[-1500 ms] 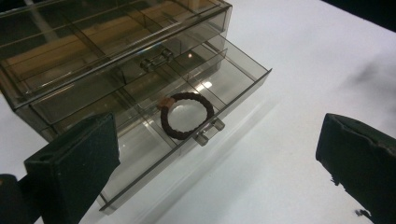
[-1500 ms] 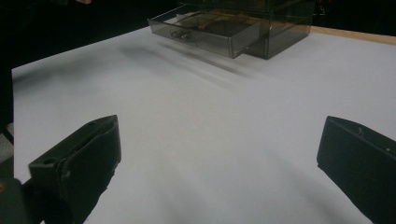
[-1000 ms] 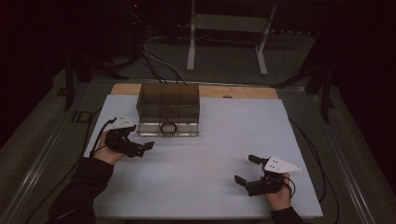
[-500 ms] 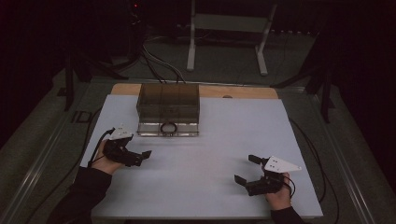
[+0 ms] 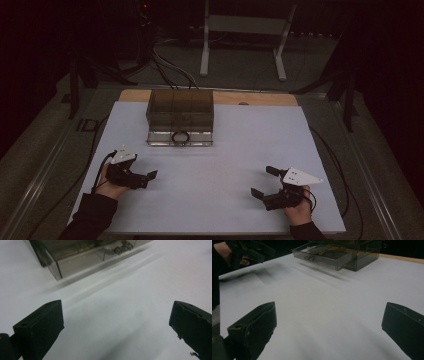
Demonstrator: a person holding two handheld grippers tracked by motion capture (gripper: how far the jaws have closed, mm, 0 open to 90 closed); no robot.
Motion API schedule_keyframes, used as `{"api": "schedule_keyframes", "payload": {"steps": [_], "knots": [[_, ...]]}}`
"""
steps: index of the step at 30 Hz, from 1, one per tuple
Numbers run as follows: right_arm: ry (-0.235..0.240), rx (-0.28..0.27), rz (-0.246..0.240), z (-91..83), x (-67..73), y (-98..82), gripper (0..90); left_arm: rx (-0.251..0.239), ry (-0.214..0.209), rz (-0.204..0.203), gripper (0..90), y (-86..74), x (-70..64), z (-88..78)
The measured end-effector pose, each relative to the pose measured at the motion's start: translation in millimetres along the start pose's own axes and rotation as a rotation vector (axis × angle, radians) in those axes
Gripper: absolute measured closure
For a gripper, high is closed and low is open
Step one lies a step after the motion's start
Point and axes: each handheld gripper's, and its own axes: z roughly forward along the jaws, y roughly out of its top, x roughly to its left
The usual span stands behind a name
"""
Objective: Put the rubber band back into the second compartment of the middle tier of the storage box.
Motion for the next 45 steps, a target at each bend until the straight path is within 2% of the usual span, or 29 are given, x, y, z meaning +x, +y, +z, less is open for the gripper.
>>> {"api": "schedule_keyframes", "payload": {"steps": [8, 13, 16, 19, 25, 45], "knots": [[0.000, 0.003, -0.006, -0.7, 0.8, 0.0, 0.0, -0.042, 0.015, -0.027, 0.3, -17.8, -4.0, -10.4], [0.001, 0.004, -0.009, -0.5, 1.3, 0.1, 0.0, -0.051, 0.020, -0.036, 0.3, -29.4, -8.8, -15.6], [0.001, 0.002, -0.013, -0.5, 1.4, 0.4, 0.0, -0.052, 0.027, -0.048, 0.3, -35.0, -8.2, -17.9], [0.002, 0.002, -0.016, -0.9, 2.0, 0.6, 0.0, -0.074, 0.043, -0.068, 0.3, -40.3, -6.7, -21.0], [0.000, 0.002, -0.016, -1.3, 2.3, 0.7, 0.0, -0.072, 0.041, -0.078, 0.3, -47.8, -9.0, -24.9], [0.012, 0.017, -0.018, 1.4, 2.6, 0.1, 0.0, -0.094, 0.041, -0.077, 0.3, -50.4, -8.4, -25.2]]}}
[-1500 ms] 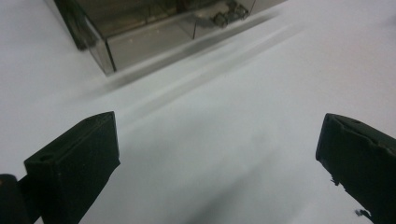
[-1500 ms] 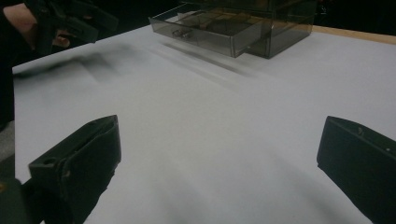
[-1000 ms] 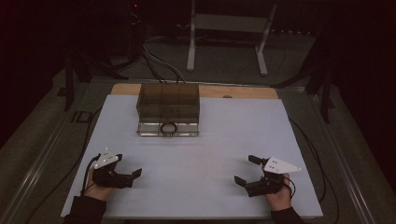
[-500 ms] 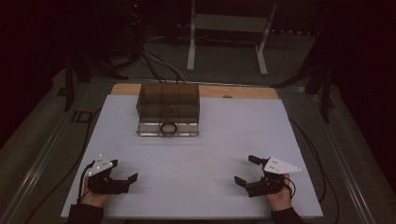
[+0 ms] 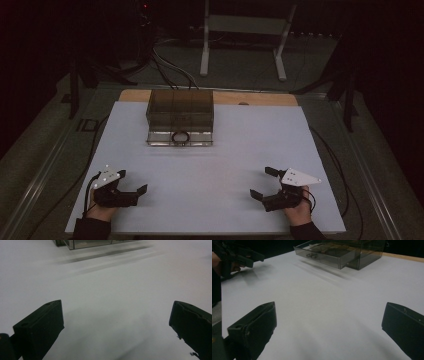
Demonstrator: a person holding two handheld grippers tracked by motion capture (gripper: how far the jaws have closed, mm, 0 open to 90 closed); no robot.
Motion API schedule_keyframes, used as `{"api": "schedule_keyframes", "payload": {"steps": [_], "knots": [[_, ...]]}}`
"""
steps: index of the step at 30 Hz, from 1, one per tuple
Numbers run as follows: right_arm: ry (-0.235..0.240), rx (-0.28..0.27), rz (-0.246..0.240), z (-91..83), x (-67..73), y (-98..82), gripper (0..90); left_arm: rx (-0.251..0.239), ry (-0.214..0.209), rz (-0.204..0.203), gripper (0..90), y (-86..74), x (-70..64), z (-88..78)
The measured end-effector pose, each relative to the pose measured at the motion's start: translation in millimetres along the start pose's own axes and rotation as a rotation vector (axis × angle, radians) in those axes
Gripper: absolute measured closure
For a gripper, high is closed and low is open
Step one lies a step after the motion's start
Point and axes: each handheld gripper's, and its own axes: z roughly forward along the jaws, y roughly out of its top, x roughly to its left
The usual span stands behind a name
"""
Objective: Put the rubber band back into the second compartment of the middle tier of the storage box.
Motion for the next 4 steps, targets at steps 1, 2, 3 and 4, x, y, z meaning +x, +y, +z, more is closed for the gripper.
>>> {"api": "schedule_keyframes", "payload": {"steps": [1, 2, 3, 4], "knots": [[0.000, 0.001, 0.000, 0.1, 0.1, 0.0, 0.0, 0.000, 0.000, 0.000, 0.3, 0.0, 0.0, 0.1], [0.000, 0.001, 0.000, 0.3, 0.1, 0.0, 0.0, 0.000, 0.000, -0.002, 0.3, 0.0, 0.0, 0.2], [0.000, 0.001, 0.001, 0.4, -0.1, -0.1, 0.0, -0.002, -0.001, -0.005, 0.3, 0.2, 0.0, 0.3], [0.000, 0.001, 0.001, 0.4, -0.1, -0.1, 0.0, -0.002, -0.001, -0.005, 0.3, 0.2, 0.0, 0.3]]}}
